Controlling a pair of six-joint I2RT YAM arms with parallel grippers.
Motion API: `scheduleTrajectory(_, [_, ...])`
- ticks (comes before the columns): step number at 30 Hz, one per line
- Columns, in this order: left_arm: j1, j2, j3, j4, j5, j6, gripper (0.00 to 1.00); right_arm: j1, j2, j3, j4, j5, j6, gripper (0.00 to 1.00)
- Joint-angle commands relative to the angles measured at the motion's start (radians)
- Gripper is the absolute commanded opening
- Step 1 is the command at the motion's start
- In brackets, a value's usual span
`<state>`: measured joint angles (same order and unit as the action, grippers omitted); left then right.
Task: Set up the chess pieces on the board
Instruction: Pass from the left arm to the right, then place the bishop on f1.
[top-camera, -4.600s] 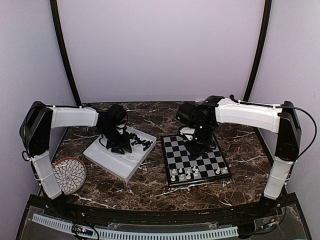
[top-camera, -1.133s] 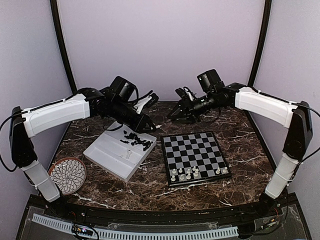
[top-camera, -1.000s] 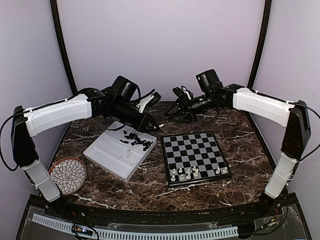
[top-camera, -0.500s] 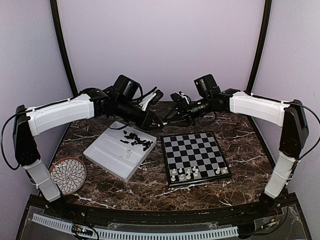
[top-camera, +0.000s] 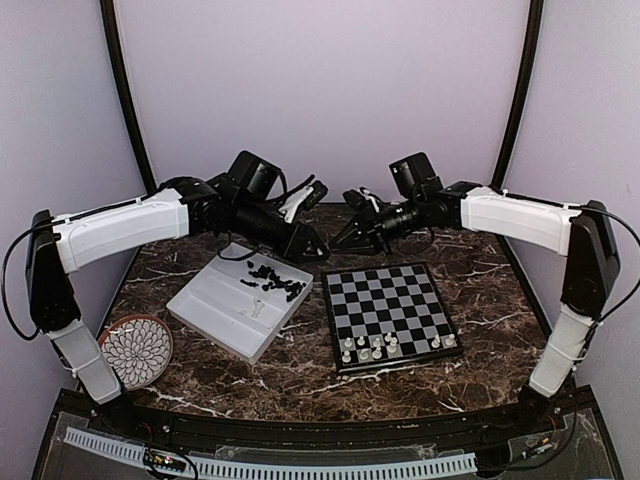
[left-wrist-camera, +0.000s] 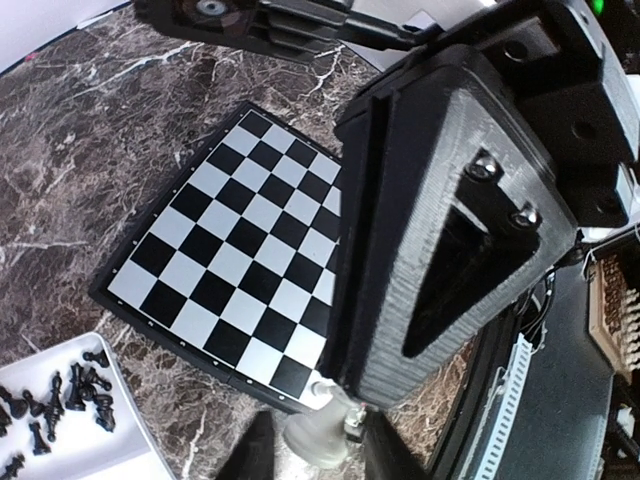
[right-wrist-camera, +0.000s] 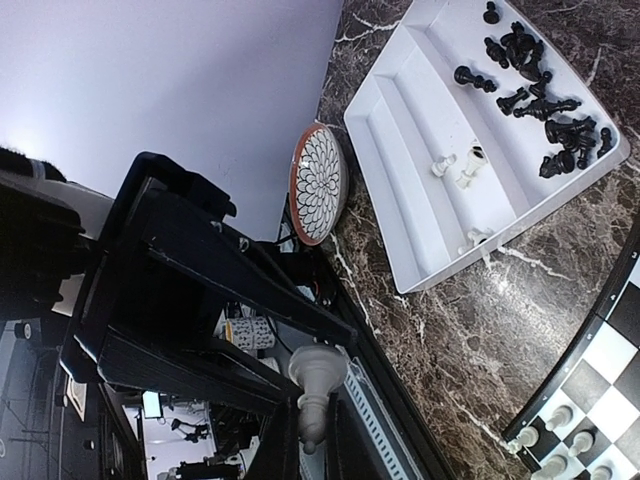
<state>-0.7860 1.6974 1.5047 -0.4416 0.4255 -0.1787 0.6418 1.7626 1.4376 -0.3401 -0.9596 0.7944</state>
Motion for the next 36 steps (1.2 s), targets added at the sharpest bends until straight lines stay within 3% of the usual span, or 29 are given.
scheduleTrajectory(1, [-0.012,-0.044,-0.011,0.016,-0.047,-0.016,0.40,-0.001,-0.065,0.005,-0.069,0.083,-0.071,0.00])
scheduleTrajectory(6, [-0.012,-0.099,-0.068,0.030,-0.170,-0.040,0.54,-0.013,-0.121,0.075,-0.439,0.361,-0.310,0.00])
scheduleTrajectory(8, [-0.011,-0.108,-0.088,0.008,-0.248,-0.061,0.59,-0.012,-0.152,0.070,-0.568,0.520,-0.379,0.00])
scheduleTrajectory(9, [-0.011,-0.099,-0.084,-0.017,-0.353,-0.077,0.61,-0.012,-0.170,0.046,-0.618,0.587,-0.398,0.00])
scheduleTrajectory(12, [-0.010,-0.068,-0.044,-0.141,-0.554,-0.121,0.62,-0.010,-0.240,-0.034,-0.711,0.749,-0.419,0.00])
scheduleTrajectory(15, [-0.008,-0.061,-0.042,-0.158,-0.595,-0.141,0.61,-0.005,-0.290,-0.106,-0.783,0.844,-0.406,0.00])
scheduleTrajectory(21, [-0.009,-0.047,-0.028,-0.158,-0.592,-0.153,0.62,0.032,-0.357,-0.234,-0.832,0.944,-0.374,0.00])
scheduleTrajectory(36, [-0.009,-0.030,-0.017,-0.174,-0.579,-0.168,0.61,0.127,-0.278,-0.329,-0.716,0.923,-0.404,0.00])
